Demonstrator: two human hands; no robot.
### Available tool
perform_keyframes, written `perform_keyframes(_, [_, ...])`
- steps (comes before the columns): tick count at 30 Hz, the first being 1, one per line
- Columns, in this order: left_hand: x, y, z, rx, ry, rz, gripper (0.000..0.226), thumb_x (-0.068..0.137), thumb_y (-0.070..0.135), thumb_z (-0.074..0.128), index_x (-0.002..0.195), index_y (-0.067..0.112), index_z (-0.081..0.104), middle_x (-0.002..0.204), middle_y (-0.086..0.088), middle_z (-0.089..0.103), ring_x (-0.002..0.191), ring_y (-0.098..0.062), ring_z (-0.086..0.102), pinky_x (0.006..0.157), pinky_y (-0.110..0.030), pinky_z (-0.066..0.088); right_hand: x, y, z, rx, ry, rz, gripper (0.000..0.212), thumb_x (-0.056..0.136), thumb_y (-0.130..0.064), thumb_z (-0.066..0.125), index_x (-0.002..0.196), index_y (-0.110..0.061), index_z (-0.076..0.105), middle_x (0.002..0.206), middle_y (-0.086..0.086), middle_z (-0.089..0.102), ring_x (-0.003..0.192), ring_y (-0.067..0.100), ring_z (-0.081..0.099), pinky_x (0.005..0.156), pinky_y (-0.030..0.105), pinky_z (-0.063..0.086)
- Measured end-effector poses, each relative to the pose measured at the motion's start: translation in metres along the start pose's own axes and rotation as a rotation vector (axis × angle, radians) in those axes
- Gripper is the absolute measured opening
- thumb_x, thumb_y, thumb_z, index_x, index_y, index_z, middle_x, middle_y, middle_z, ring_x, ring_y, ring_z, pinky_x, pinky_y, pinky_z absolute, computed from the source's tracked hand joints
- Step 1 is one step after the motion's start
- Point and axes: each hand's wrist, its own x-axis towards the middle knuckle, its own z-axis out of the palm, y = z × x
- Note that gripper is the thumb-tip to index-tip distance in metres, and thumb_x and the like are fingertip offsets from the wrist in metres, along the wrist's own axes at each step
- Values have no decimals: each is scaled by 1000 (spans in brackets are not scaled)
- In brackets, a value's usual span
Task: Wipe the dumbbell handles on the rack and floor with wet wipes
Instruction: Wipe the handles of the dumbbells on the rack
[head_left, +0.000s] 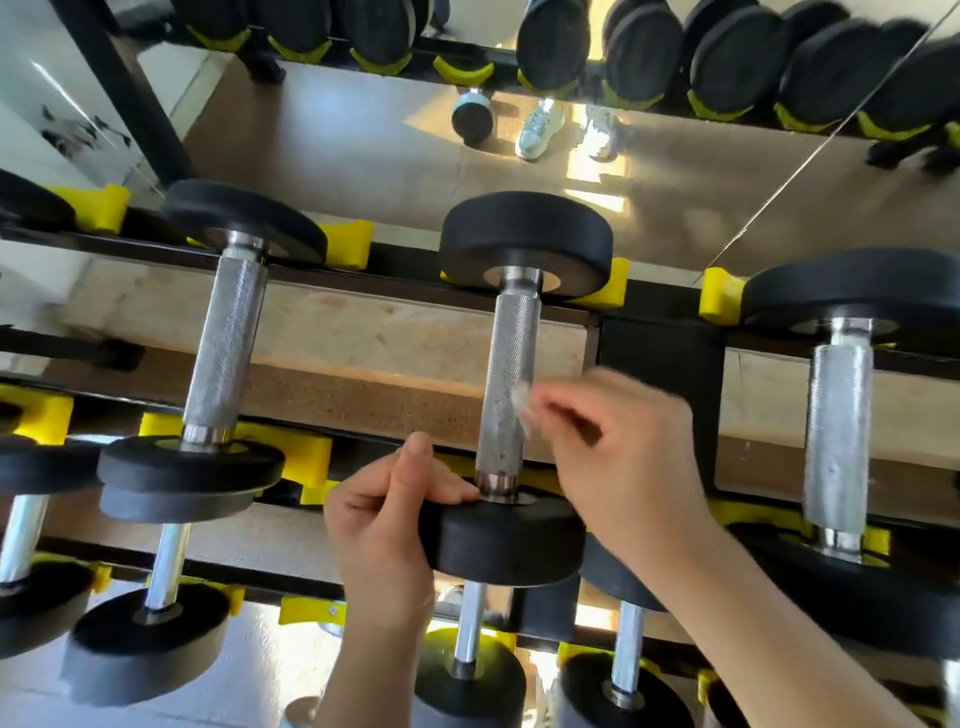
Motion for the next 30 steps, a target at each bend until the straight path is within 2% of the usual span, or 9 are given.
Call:
perform_keyframes(2, [1,0,0,2,-8,0,35,83,28,59,51,17,67,51,-8,60,49,-22,57,58,-31,48,-10,-1,-3,14,-38,-30,13,86,-21,67,92,-12,74,81,-3,71,72,3,63,63,21,54])
perform_keyframes(7, [-3,1,2,84,-65,2,32,82,29,61,54,17,67,54,-7,62,53,-22,59,61,-30,50,32,6,3,-14,115,-55,6,87,-11,69,86,-6,72,83,3,69,73,11,63,64,25,53])
perform_keyframes(12, [-4,12,-3,372,-87,2,34,83,45,61,58,22,65,66,-2,65,69,-22,59,66,-39,47,-5,-5,-7,50,-223,-54,16,85,-25,61,85,-13,72,83,-6,69,76,1,61,68,21,55])
perform_keyframes(14, [-8,19,-1,523,-105,14,30,82,51,58,67,27,66,74,4,66,77,-16,61,66,-36,50,14,-3,-1,5,-133,-81,13,87,-22,63,85,-11,71,83,-2,68,75,4,61,65,21,54])
perform_keyframes(16, [-15,25,3,619,-147,15,25,80,56,56,81,33,66,83,10,66,86,-13,62,67,-31,53,33,0,3,-32,-1,-64,8,88,-17,67,85,-10,70,82,1,67,72,10,61,63,29,54])
perform_keyframes(17, [-19,26,5,647,-168,20,24,80,56,54,87,36,65,88,12,65,89,-11,61,69,-31,54,33,0,2,-32,-2,-60,7,87,-15,68,85,-10,70,82,1,67,71,11,61,62,31,54])
perform_keyframes(21, [-23,27,3,671,-164,25,27,81,58,52,97,39,62,93,14,65,93,-9,61,72,-36,56,7,-8,-4,-39,-229,-153,6,84,-14,69,85,-9,72,83,2,67,73,14,63,63,35,57])
perform_keyframes(25, [-21,27,4,691,-162,32,28,79,58,52,96,37,62,92,15,65,94,-9,62,71,-36,56,49,0,-2,-113,-26,-119,5,87,-9,67,84,-7,71,82,4,66,72,15,61,62,28,52])
perform_keyframes(30, [-16,32,4,729,-177,34,24,78,53,51,94,39,61,93,18,64,96,-6,60,76,-31,54,4,-9,-13,-21,-331,-178,24,88,-25,52,87,-12,72,85,-1,68,77,11,63,67,32,57])
